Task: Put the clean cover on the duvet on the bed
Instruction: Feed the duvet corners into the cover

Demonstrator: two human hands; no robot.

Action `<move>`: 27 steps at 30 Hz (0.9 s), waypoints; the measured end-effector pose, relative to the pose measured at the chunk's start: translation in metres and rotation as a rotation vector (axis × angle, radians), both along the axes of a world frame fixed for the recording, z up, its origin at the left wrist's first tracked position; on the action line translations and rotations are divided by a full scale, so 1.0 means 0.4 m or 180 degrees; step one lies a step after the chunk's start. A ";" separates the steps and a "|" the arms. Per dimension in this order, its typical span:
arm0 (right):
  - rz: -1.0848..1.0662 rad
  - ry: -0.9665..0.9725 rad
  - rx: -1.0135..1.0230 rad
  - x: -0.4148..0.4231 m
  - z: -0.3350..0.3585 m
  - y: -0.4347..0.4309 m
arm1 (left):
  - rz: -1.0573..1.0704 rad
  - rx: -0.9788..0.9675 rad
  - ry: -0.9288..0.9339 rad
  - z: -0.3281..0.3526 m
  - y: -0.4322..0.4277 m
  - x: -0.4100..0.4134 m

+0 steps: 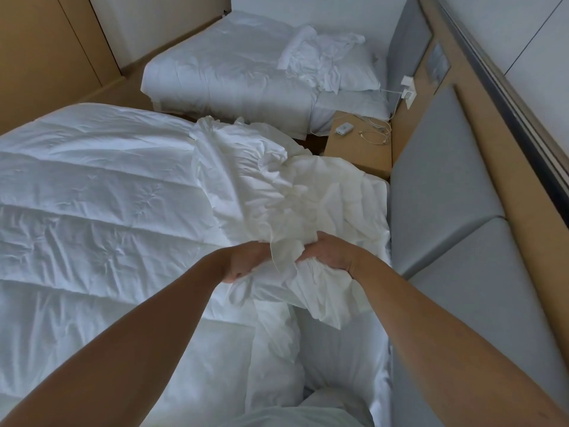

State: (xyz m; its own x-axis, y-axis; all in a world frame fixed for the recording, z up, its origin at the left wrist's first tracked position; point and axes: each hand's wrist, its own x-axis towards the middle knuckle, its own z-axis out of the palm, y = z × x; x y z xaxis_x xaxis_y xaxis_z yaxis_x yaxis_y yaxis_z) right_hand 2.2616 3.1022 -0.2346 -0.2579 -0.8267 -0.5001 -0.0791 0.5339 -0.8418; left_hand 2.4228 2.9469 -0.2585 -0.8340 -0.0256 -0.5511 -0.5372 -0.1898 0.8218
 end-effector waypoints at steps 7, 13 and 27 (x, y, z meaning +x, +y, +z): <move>-0.0251 0.0949 0.0008 0.002 -0.056 0.008 | -0.0500 -0.0044 -0.0050 0.015 0.017 0.006; -0.0210 0.0132 0.0151 0.019 -0.019 0.014 | 0.0518 -0.0320 0.0198 0.033 0.017 -0.003; 0.0300 -0.0791 0.0277 0.005 0.011 0.030 | 0.0241 -0.0211 0.0372 0.023 0.020 0.012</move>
State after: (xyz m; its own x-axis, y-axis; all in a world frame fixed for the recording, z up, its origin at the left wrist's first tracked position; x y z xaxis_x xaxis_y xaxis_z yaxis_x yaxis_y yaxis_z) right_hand 2.2638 3.1144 -0.2304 -0.0426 -0.7923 -0.6087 0.0712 0.6053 -0.7928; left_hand 2.4278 2.9550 -0.2494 -0.8867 -0.1240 -0.4455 -0.4234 -0.1694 0.8900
